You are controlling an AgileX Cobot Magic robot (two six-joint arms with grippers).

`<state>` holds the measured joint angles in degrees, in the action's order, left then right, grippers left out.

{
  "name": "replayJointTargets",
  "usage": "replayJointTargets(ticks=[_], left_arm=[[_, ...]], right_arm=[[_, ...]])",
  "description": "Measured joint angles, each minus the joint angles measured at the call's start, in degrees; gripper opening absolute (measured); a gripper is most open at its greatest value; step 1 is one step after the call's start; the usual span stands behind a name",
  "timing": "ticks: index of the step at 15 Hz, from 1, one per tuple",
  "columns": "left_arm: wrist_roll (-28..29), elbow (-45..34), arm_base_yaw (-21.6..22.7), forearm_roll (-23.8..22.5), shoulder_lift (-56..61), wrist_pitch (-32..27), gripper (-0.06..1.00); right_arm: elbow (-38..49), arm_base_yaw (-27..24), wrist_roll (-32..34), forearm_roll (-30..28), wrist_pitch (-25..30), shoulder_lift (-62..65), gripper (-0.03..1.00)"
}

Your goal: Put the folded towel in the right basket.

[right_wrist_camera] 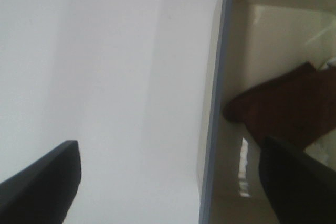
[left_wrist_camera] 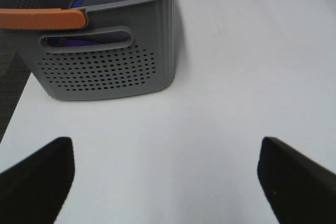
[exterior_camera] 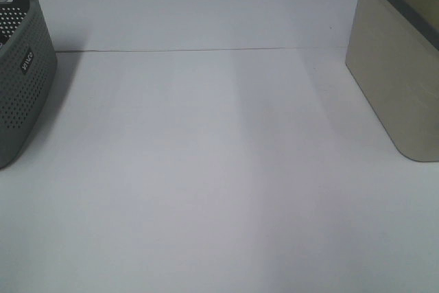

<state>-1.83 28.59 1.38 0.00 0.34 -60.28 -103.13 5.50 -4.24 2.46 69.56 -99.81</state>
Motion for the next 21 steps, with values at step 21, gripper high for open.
replayJointTargets(ticks=[21], left_arm=[[0.00, 0.00, 0.00, 0.00, 0.00, 0.00, 0.88]], right_arm=[[76.32, 0.00, 2.46, -2.18, -4.53, 93.16, 0.88]])
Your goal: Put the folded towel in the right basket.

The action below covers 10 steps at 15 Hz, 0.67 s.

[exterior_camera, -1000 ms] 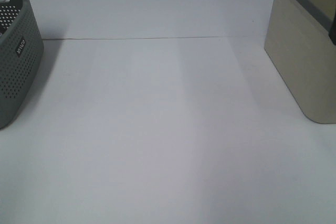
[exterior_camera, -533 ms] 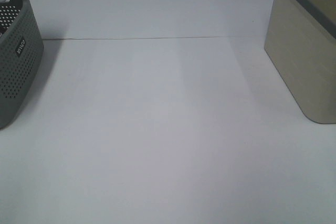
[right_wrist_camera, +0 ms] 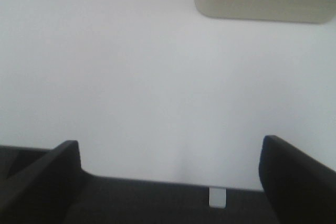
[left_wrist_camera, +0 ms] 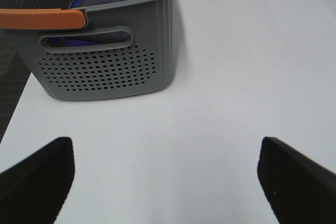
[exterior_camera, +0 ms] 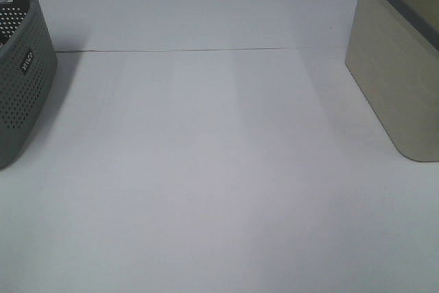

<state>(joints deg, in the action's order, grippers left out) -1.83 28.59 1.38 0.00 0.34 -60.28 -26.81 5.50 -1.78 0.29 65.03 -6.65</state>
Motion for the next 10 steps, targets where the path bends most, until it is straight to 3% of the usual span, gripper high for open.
replayJointTargets(ticks=[3, 10], left_arm=[[0.00, 0.00, 0.00, 0.00, 0.00, 0.00, 0.88], [0.00, 0.00, 0.00, 0.00, 0.00, 0.00, 0.88]], right_arm=[[0.57, 0.00, -0.57, 0.00, -1.38, 6.53, 0.88], [0.57, 0.00, -1.66, 0.00, -1.38, 6.88, 0.86]])
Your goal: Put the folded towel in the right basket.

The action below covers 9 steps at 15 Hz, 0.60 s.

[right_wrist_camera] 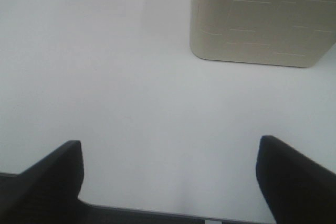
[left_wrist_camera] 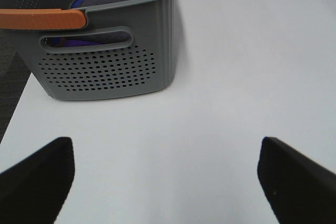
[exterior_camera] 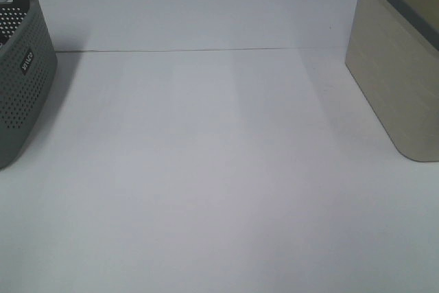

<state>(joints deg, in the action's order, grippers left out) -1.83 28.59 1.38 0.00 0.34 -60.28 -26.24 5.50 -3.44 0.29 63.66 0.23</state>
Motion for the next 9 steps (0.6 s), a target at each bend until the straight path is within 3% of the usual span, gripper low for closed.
replayJointTargets(ticks=[4, 9], left_arm=[[0.00, 0.00, 0.00, 0.00, 0.00, 0.00, 0.88], [0.00, 0.00, 0.00, 0.00, 0.00, 0.00, 0.88]], right_arm=[[0.00, 0.00, -0.06, 0.00, 0.00, 0.00, 0.86], [0.00, -3.84, -0.06, 0.06, 0.00, 0.00, 0.86]])
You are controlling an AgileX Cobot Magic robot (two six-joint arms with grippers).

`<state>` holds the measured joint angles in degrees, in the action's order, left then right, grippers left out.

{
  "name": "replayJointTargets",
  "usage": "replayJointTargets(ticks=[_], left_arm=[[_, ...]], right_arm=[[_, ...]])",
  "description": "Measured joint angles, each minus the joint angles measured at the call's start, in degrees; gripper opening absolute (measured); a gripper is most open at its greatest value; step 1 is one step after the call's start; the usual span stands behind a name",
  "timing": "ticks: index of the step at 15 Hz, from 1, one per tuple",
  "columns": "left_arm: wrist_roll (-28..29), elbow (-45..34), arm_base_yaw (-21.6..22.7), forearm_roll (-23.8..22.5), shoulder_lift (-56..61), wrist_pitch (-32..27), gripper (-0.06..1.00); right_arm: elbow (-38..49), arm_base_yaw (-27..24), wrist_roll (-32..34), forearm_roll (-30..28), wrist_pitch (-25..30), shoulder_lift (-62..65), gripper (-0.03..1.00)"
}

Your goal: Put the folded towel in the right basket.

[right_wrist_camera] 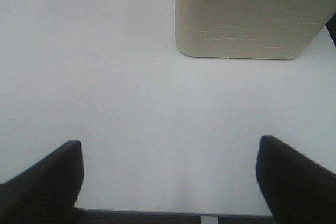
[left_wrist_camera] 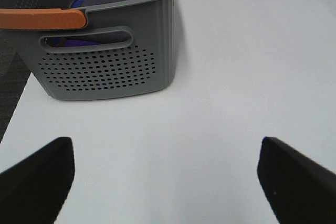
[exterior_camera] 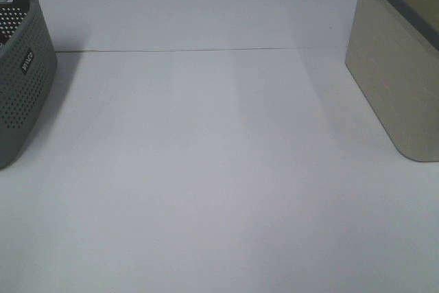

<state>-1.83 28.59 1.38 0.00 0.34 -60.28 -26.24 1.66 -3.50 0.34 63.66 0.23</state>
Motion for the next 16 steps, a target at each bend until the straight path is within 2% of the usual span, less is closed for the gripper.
replayJointTargets(ticks=[16], left_arm=[[0.00, 0.00, 0.00, 0.00, 0.00, 0.00, 0.88]], right_arm=[[0.00, -0.17, 0.00, 0.00, 0.00, 0.00, 0.86]])
